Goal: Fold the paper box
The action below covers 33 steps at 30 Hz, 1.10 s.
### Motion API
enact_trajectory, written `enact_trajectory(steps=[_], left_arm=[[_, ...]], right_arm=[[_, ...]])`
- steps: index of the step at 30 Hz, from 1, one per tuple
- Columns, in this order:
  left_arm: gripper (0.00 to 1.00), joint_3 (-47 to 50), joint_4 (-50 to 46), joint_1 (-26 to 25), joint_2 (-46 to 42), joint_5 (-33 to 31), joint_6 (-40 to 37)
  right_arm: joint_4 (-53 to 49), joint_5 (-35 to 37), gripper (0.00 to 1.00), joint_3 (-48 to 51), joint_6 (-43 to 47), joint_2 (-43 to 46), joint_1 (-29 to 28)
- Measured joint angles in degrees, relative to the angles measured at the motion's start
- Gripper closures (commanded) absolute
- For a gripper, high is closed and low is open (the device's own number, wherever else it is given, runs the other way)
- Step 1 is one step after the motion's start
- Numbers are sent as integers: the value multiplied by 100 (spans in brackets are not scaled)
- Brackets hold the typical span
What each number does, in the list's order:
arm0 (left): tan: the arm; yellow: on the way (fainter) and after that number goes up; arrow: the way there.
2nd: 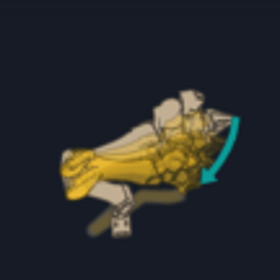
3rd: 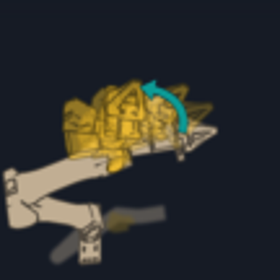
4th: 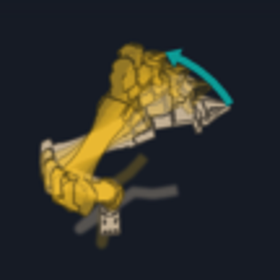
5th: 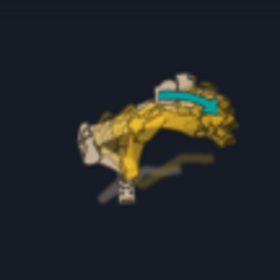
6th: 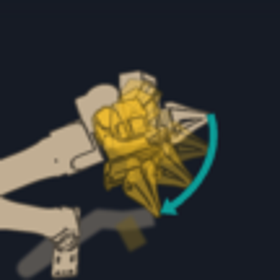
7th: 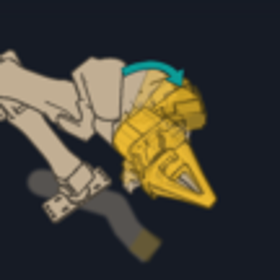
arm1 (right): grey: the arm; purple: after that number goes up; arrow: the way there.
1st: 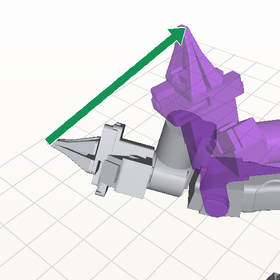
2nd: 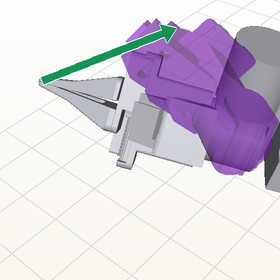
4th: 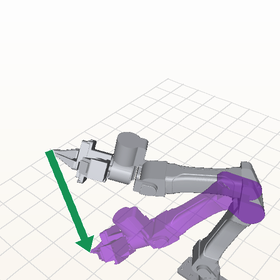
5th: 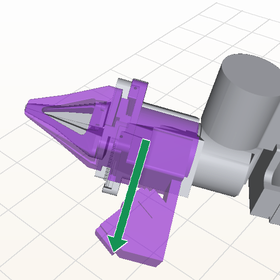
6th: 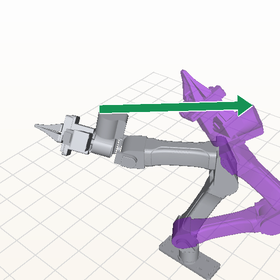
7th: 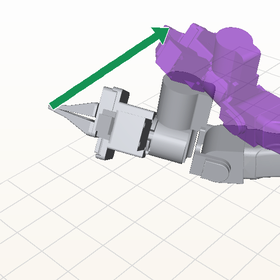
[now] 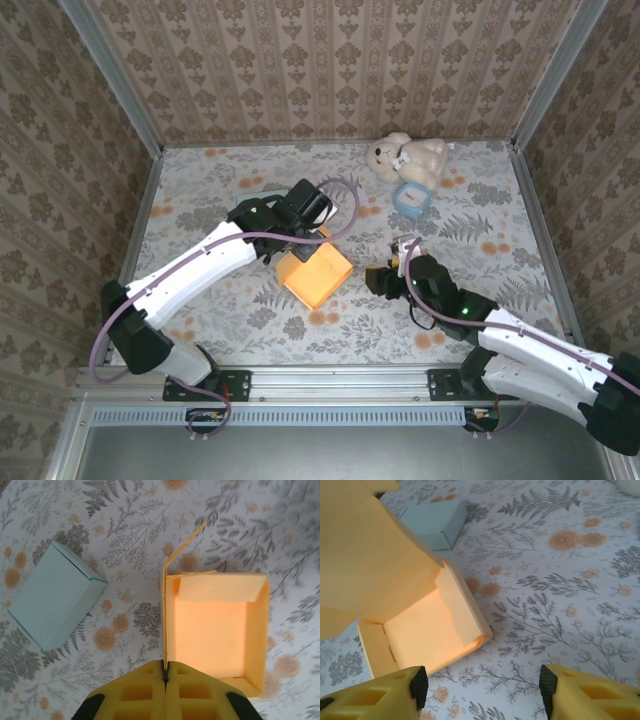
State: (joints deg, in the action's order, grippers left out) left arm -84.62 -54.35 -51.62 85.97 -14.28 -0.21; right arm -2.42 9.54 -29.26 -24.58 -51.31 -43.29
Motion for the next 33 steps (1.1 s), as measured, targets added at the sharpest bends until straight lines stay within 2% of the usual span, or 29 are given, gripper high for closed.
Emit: enact_trajectory(steps=[4, 12, 14, 17, 19, 22, 25, 29, 33], left_arm=[[99, 0, 33, 101, 50, 203, -619], [87, 634, 778, 107, -151, 621, -1464], [78, 719, 944, 116, -151, 673, -1585], [59, 732, 1207, 133, -153, 612, -1617], [56, 732, 1384, 142, -177, 422, -1427], [55, 774, 1567, 142, -385, -168, -745], [54, 1325, 1698, 142, -1261, -769, 671], [55, 3220, 2186, 96, -3390, -874, 2594], [55, 5073, 2658, -118, -4920, -660, 3869]], right_arm=[[-87, -470, 40, -256, 85, -339, 208], [96, -1399, 44, -234, 63, -1047, 743], [216, -1502, 45, -186, 37, -1217, 772], [380, -1602, 46, -107, -28, -1429, 804], [466, -1624, 46, -87, -72, -1547, 831], [619, -1657, 47, -83, -101, -1722, 885], [782, -1753, 49, -33, -109, -1851, 973], [990, -1906, 52, 17, -109, -2048, 1110], [1196, -2105, 55, 17, -105, -2358, 1165]])
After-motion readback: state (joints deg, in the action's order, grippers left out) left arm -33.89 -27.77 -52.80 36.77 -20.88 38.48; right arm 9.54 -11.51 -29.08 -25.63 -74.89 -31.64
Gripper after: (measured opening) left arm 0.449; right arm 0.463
